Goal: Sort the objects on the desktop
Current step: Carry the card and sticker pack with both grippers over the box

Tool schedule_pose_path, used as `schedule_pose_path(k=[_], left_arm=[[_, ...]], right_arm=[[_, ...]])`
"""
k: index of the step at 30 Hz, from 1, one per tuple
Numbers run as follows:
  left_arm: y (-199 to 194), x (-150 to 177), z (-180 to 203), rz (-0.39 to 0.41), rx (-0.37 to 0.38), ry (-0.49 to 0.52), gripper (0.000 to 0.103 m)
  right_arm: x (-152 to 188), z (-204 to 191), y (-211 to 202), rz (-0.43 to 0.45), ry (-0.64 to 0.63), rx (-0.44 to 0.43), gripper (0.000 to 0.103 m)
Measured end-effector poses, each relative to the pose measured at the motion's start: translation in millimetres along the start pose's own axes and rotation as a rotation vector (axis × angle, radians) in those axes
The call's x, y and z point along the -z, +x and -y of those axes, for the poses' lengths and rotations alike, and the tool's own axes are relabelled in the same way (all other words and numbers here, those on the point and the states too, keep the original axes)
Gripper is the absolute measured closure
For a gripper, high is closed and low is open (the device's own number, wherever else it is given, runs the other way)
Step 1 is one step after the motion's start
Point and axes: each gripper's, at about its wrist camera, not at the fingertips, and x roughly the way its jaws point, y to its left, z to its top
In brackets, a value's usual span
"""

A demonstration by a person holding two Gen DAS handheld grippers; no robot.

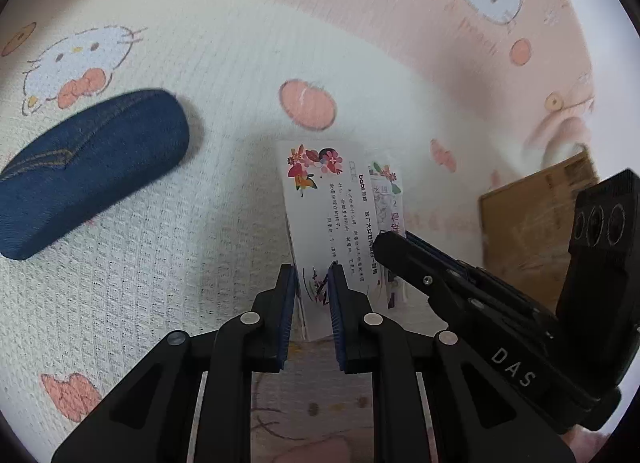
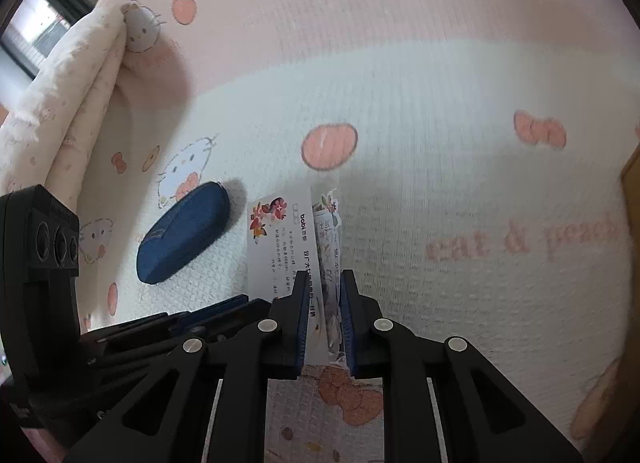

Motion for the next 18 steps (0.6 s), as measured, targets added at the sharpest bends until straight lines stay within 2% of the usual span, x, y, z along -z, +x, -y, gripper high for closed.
schedule_pose_path(k=[5,12,18], left_arm=[[-24,-2,13,0.057,0.023,0.006,0.085],[-67,-5,45,0.183,0.044,0.088,0.085],[-96,-10,77,0.274,0.09,0.146,0.085]], right_arm=[[-8,-12,-27,0.048,-0.054,-0.006,0.091],[-22,-21,-74,0.15,-0.106,-0.001,0.091],[-29,-22,-114,0.225,-0.153,0.026,0.091]])
